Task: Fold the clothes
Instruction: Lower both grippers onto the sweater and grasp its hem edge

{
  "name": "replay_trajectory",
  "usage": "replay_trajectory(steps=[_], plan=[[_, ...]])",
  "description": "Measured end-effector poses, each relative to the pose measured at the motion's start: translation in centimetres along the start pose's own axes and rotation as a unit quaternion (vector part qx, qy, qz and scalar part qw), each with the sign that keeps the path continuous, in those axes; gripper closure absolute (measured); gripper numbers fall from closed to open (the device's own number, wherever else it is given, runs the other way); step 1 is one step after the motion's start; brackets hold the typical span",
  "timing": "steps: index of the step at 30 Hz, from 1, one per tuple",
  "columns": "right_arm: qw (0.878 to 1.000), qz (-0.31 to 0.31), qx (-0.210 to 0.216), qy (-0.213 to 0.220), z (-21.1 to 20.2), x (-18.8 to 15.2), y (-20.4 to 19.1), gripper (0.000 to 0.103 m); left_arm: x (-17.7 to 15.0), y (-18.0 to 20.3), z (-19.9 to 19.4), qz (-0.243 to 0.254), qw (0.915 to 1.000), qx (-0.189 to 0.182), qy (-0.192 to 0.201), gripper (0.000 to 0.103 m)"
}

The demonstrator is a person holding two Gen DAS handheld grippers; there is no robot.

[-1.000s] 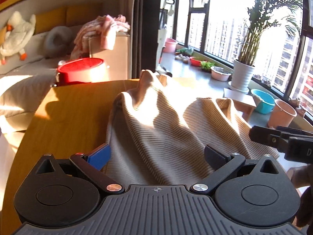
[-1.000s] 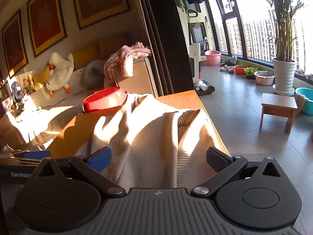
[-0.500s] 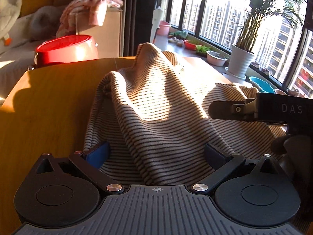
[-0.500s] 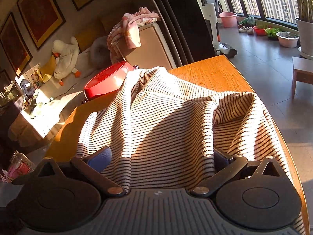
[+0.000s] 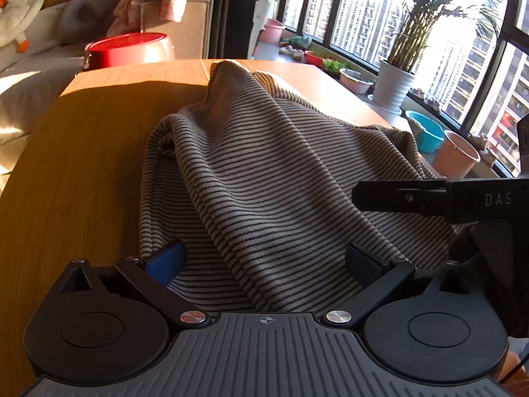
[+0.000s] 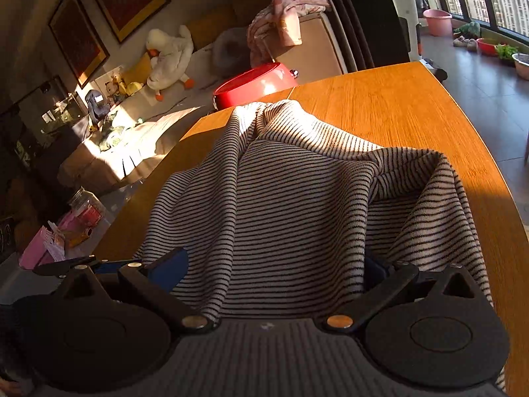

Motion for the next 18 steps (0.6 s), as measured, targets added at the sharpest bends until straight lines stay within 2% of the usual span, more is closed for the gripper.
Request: replay_trajectory(steps=[3, 4, 5, 9, 11, 13, 16, 18], plan=[[1.000, -0.025, -0.001, -0.006, -0.9, -0.9, -0.8, 0.000, 0.2, 0.1, -0.1, 0.010, 0.9999, 0.008, 0.011, 0.003], [1.000, -0.023, -0.001, -0.005, -1.0, -0.9, -0.8, 0.000, 0.4, 0.2, 0.0, 0.014, 0.9997, 0.012, 0.015, 0.009], [1.000, -0.021, -0.001, -0.003, -1.1, -0.8, -0.8, 0.000, 0.6, 0.2, 0.0, 0.020, 0.9995, 0.016, 0.020, 0.023], [1.000, -0.004, -0.011, 0.007, -1.2, -0.2, -0.5, 0.000, 1.5, -0.1, 0.4, 0.014, 0.9994, 0.012, 0.031, 0.047], [0.999, -0.013, -0.025, 0.017, -1.7, 0.0, -0.4, 0.000, 2.0, -1.1, 0.4, -0.003, 0.9994, 0.007, 0.034, 0.070], [0.998, -0.038, -0.040, 0.033, -2.5, 0.7, -0.7, 0.000, 2.6, -2.5, 0.1, -0.032, 0.9987, 0.004, 0.039, 0.082], [0.991, -0.109, -0.043, 0.068, -4.2, 2.3, -2.8, 0.001, 4.3, -5.0, -0.8, -0.058, 0.9959, 0.022, 0.066, 0.086], [0.985, -0.149, -0.037, 0.082, -4.9, 3.0, -4.4, 0.011, 5.9, -6.7, -1.7, -0.069, 0.9926, 0.041, 0.091, 0.088]])
Point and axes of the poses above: each gripper's, at about its wrist camera, not at the fingertips, and z roughly the way its jaws point, y to its right, x to its top, the point moved 9 cm from there along z, roughly the way its jaws point, and after that the axes turned 8 degrees about y, right-handed, at the moved point
